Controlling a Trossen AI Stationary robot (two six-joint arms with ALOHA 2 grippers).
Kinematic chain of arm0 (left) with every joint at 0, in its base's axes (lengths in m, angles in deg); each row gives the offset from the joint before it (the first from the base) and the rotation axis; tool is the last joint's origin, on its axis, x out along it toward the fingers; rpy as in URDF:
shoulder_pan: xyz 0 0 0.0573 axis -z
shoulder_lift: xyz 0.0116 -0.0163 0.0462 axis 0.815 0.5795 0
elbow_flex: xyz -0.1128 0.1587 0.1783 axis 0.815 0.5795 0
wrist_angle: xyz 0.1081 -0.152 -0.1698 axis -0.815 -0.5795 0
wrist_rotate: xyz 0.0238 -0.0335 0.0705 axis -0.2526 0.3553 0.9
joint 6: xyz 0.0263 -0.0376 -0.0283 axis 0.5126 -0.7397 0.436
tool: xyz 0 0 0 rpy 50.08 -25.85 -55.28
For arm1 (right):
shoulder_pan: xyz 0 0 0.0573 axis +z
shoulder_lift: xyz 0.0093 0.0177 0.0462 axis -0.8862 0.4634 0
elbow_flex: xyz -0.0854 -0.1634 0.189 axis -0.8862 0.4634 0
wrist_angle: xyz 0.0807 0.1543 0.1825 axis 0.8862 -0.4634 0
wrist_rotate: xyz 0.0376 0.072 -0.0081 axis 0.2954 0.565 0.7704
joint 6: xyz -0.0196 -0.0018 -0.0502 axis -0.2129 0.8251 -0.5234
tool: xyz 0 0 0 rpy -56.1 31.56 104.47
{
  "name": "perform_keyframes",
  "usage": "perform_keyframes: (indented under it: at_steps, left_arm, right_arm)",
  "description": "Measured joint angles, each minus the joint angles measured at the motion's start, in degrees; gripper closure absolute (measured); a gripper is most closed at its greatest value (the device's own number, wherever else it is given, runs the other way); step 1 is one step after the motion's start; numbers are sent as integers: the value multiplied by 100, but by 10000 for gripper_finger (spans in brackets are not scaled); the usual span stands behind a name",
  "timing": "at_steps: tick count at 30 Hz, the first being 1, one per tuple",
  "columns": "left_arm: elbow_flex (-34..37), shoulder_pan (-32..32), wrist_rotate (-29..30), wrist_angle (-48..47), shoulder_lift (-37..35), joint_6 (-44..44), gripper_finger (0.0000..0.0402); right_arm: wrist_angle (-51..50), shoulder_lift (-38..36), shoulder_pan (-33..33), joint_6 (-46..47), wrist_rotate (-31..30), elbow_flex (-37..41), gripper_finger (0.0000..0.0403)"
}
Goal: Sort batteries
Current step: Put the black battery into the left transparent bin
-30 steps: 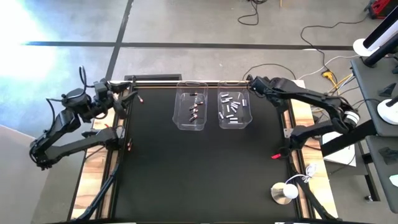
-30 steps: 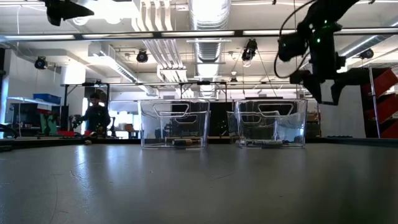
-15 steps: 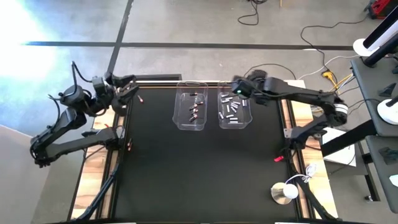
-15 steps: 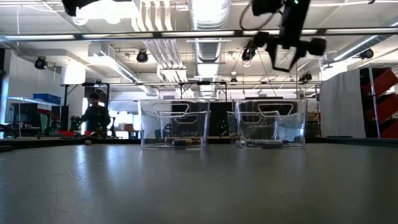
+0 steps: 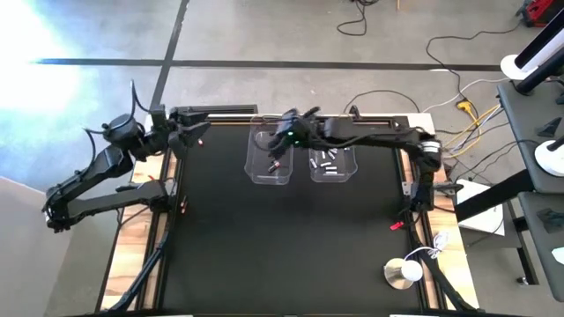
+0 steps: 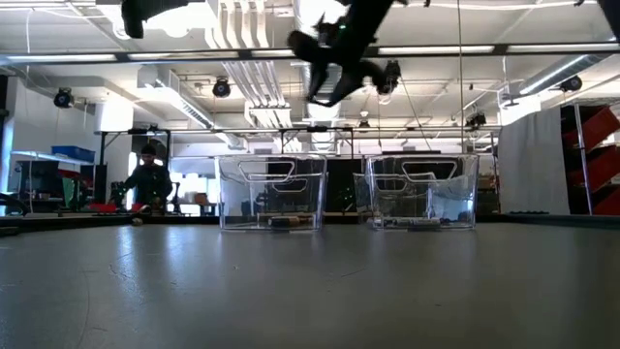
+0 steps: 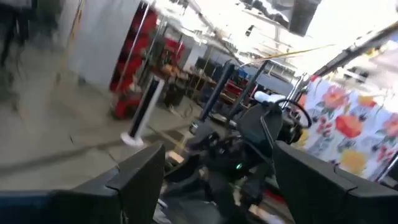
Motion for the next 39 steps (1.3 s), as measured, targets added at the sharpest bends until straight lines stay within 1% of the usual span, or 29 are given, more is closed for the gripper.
perform_keyframes:
  at_steps: [2, 3, 6, 8, 11, 13, 15, 17, 19, 21, 24, 29, 32, 36, 39]
  left_arm:
    - [0, 1, -50, -54, 44, -277, 129]
    - [0, -1, -204, -81, 42, -255, 129]
    - [0, 2, -546, -283, -3, -90, 129]
    - [0, 1, -689, -485, -70, -188, 129]
    - [0, 0, -1157, -811, -173, -323, 129]
    - [0, 1, -1593, -996, -227, -338, 129]
    - [0, 1, -2074, -1097, -247, -254, 129]
    - [0, -1, -2526, -1093, -298, -228, 129]
    - [0, 2, -2854, -1093, -377, -214, 129]
    - [-5, -1, -2969, -1089, -469, -200, 129]
    - [-11, 1, -2765, -1084, -601, -31, 129]
    - [-11, -1, -2064, -1085, -694, 70, 129]
    - [-11, 1, -1786, -1089, -703, 168, 129]
    - [-11, -1, -1372, -1098, -660, 161, 129]
    - [-11, -1, -1228, -1146, -637, 54, 129]
  right_arm:
    - [104, 323, 28, -184, 541, -300, 220]
    - [90, 480, 43, -346, 729, -462, 219]
    - [-194, 901, 88, -511, 897, -892, 221]
    - [-332, 1236, 78, -435, 1197, -1179, 225]
    - [-356, 1805, -32, -374, 2034, -1681, 224]
    - [-394, 2189, -112, -242, 2436, -2095, 220]
    - [-646, 2558, -171, -308, 2638, -2548, 219]
    - [-999, 2910, -204, -575, 2694, -3014, 221]
    - [-1412, 3213, -206, -1001, 2698, -3471, 223]
    - [-1569, 3395, -196, -1336, 2734, -3732, 224]
    - [-1590, 3301, -270, -1474, 3020, -3522, 221]
    - [-1540, 3301, -435, -1747, 2873, -3198, 223]
    - [-1221, 3308, -484, -1886, 2703, -3066, 224]
    - [-754, 3307, -481, -2062, 2689, -2829, 219]
    - [-435, 3308, -478, -2187, 2691, -2669, 219]
